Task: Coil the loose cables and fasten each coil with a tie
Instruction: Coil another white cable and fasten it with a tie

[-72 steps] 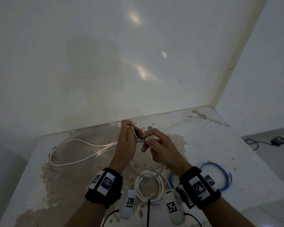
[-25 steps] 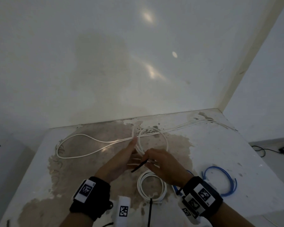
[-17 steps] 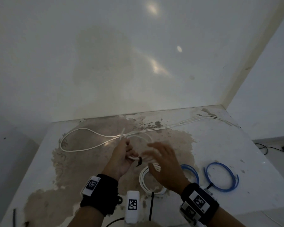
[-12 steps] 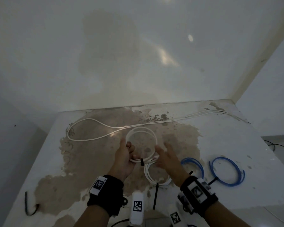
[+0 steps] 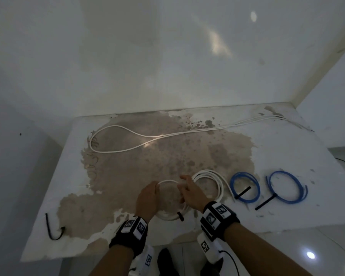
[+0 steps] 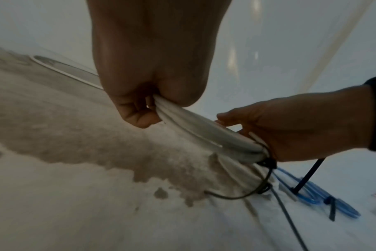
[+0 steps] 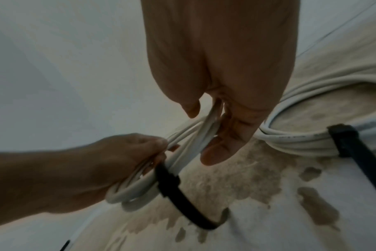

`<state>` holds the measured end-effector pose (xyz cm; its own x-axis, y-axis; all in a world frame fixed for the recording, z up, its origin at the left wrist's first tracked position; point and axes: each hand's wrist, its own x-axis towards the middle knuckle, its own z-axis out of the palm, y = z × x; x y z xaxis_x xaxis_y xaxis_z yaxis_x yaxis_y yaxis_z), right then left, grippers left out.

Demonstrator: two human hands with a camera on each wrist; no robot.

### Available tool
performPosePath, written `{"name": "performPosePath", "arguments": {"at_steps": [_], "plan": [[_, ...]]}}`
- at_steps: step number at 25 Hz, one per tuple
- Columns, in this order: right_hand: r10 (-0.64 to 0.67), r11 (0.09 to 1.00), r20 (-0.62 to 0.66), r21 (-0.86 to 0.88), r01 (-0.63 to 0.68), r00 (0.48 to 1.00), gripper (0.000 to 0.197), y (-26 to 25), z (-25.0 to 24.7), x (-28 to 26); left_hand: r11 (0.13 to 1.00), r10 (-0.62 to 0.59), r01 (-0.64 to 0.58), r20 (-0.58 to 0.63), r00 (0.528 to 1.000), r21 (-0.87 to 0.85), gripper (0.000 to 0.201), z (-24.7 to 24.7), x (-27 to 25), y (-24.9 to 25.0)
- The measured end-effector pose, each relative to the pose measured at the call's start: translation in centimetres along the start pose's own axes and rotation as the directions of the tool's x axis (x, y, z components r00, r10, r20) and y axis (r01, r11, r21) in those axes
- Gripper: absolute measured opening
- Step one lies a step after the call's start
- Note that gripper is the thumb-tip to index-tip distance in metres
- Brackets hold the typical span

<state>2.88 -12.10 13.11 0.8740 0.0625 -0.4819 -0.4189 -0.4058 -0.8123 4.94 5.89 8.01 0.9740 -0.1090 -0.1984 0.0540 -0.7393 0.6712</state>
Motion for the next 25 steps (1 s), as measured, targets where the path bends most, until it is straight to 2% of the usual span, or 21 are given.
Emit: {"name": "performPosePath", "arguments": {"at_steps": [4, 8, 10, 11, 13, 15, 16, 19, 20, 21, 23, 25], "plan": [[0.030, 1.000, -0.067, 0.001, -0.030, 0.997, 0.043, 0.4, -0.5, 0.4, 0.996, -0.019, 0.015, -0.042, 0.999, -0.086, 0.025, 0.4, 0.7, -2.2], [-0.067, 0.973, -0.205, -0.232, 0.018, 0.976, 0.036, 0.9, -1.0, -0.6, 1.000, 0.005, -0.006, -0.069, 0.998, -0.010, 0.030, 1.5, 1.0, -1.3], [-0.011, 0.966, -0.257, -0.252, -0.056, 0.966, 0.035, 0.9, -1.0, -1.3, 0.999, -0.002, -0.001, -0.096, 0.995, -0.037, 0.031, 1.5, 1.1, -1.0], [0.063, 0.973, -0.263, -0.200, -0.118, 0.963, 0.036, 0.9, -1.1, -1.7, 0.997, -0.017, 0.009, -0.113, 0.993, -0.073, 0.031, 1.5, 1.1, -1.0], [0.243, 0.969, -0.167, 0.011, -0.245, 0.955, 0.043, 0.6, -1.1, -2.4, 0.993, -0.031, 0.016, -0.129, 0.991, -0.115, 0.032, 1.2, 1.0, -1.1], [0.350, 0.919, 0.047, 0.177, -0.353, 0.935, 0.050, -0.1, -0.8, -3.1, 0.993, -0.014, -0.003, -0.137, 0.990, -0.120, 0.031, 0.9, 0.8, -0.7], [0.352, 0.901, 0.104, 0.231, -0.367, 0.930, 0.049, -0.3, -0.6, -3.1, 0.992, -0.004, -0.015, -0.149, 0.989, -0.124, 0.030, 0.6, 0.7, -0.5], [0.263, 0.899, 0.121, 0.328, -0.289, 0.957, 0.041, -0.7, -0.1, -2.6, 0.986, 0.022, -0.059, -0.232, 0.973, -0.155, 0.029, -0.3, 0.7, 0.1], [0.211, 0.931, 0.096, 0.283, -0.230, 0.973, 0.038, -0.7, 0.0, -2.5, 0.986, 0.020, -0.061, -0.247, 0.969, -0.157, 0.029, -0.7, 0.8, 0.1], [0.137, 0.975, 0.056, 0.168, -0.145, 0.989, 0.037, -0.4, 0.0, -2.3, 0.986, 0.019, -0.062, -0.262, 0.965, -0.156, 0.030, -1.1, 0.9, 0.2], [0.005, 0.992, 0.025, -0.125, -0.001, 1.000, 0.050, 0.5, 0.0, -2.1, 0.988, 0.028, -0.066, -0.269, 0.963, -0.136, 0.029, -1.4, 1.0, 0.0], [0.021, 0.974, 0.062, -0.227, -0.007, 0.998, 0.057, 1.5, 0.1, -1.8, 0.993, 0.036, -0.058, -0.209, 0.977, -0.099, 0.030, -0.8, 1.1, -0.3]]}}
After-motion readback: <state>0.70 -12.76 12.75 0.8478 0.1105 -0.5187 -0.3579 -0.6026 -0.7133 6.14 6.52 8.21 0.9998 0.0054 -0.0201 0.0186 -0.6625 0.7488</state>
